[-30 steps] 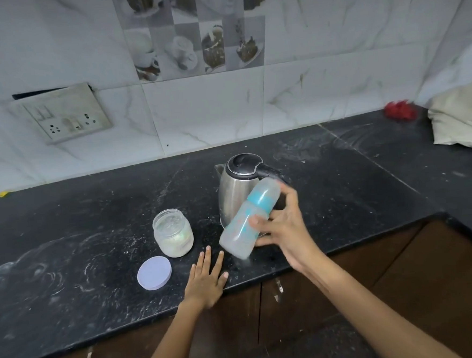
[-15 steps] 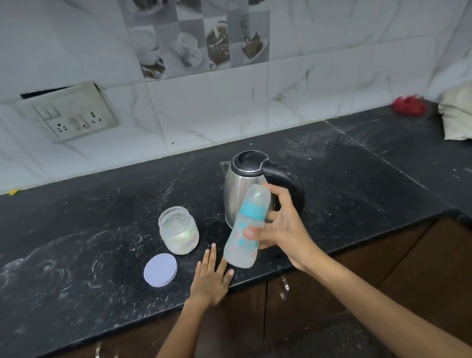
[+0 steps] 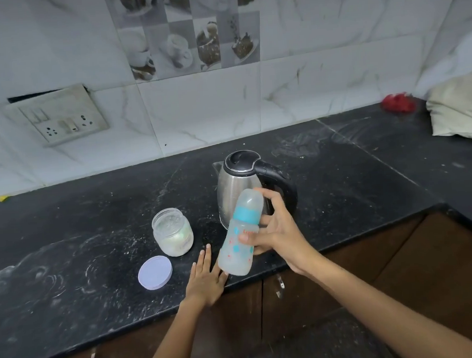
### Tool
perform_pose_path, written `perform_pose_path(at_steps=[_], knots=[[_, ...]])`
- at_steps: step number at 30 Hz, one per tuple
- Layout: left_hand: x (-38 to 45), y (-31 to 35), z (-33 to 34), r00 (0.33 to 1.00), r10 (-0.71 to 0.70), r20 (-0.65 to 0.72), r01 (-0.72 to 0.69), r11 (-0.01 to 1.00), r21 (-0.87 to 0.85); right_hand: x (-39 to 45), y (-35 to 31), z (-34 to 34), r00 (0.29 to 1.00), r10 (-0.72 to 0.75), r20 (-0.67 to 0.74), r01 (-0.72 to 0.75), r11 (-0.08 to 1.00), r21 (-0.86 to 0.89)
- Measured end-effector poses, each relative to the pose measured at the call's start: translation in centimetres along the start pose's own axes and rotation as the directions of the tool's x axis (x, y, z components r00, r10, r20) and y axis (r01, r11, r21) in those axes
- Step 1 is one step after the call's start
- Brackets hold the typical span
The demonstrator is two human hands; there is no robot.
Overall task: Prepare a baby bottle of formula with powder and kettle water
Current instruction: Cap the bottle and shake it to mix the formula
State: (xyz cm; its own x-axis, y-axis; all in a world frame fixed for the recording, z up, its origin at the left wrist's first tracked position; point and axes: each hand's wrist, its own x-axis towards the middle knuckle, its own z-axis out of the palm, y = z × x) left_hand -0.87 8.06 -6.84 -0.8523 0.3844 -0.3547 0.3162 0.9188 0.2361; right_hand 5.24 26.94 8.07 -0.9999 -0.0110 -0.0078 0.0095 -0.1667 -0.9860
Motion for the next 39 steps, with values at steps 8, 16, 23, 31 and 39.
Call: perform_pose_path(at_steps=[8,16,23,31,39], knots=[[0.6,0.1,-0.4,1.0,0.015,-0.023,-0.015,1.0,-0.002,0.1,-0.1,-0.4,0.999,-0.016,-0.042,0.015,1.0,-0.01],[0.2,0.0,-0.1,1.0,0.015,-0.017,-0.015,1.0,0.007,-0.1,0.5,0.1,1.0,-0.007,-0.024,0.006,1.0,-0.017],[0.3,-0.3,0.0,1.0,0.007,-0.006,-0.007,1.0,0.013,0.0,0.3,0.3,1.0,0.0,0.0,0.0,1.0,-0.01],[0.2,-0.1,-0.1,1.0,0.014,-0.005,-0.014,1.0,0.021,-0.1,0.4,1.0,1.0,0.002,-0.007,-0.002,0.999,-0.049],[0.5,-0.3,0.1,1.0,0.009,-0.007,-0.008,1.0,0.024,0.8,-1.3,-0.5,0.995,0.073,-0.069,-0.05,0.955,0.293]])
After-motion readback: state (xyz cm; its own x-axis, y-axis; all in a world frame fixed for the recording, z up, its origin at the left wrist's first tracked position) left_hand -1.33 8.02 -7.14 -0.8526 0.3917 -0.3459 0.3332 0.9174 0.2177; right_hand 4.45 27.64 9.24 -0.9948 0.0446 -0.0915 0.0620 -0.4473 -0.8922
